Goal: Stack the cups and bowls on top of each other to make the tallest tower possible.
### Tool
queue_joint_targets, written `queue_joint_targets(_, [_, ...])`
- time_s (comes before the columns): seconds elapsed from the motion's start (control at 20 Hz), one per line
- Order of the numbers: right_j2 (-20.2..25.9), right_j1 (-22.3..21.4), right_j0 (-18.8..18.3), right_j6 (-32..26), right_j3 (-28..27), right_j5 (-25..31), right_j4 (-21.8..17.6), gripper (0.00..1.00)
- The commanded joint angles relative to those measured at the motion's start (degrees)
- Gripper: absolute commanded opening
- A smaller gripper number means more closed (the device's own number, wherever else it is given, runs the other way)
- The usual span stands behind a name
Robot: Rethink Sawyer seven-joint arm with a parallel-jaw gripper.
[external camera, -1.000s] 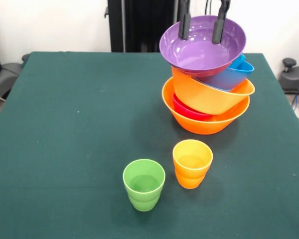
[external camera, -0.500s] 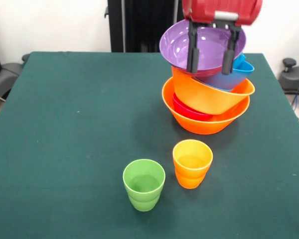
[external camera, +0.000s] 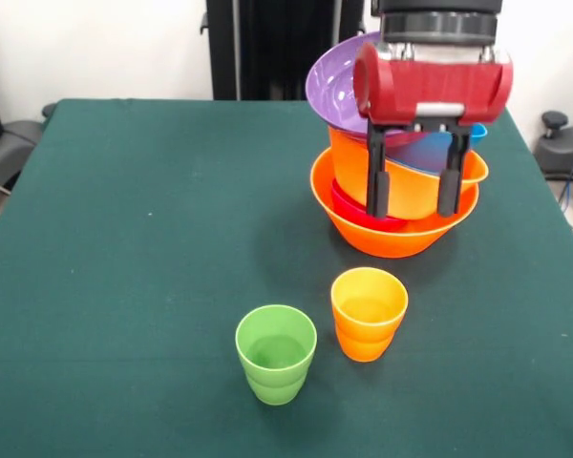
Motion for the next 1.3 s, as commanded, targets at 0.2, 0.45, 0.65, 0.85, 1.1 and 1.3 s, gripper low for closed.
queue_joint_targets(0.2, [4.95,8.63,-2.12,-14.21,-9.51,9.10,0.51,1.00])
queue_joint_targets(0.45, [5.22,12.14,-1.37,-16.78,-13.15,11.55,-1.42,1.00])
queue_joint_targets(0.65, [5.46,14.25,-0.94,-17.95,-15.29,11.84,-2.41,1.00])
queue_joint_targets(0.85, [5.23,15.39,-1.25,-16.38,-14.34,11.31,-2.01,1.00])
queue_joint_targets(1.1, [3.59,16.13,-1.43,-13.22,-12.53,10.16,-2.08,1.00])
queue_joint_targets(1.3, [2.94,15.92,-1.49,-10.84,-9.65,10.32,-0.98,1.00])
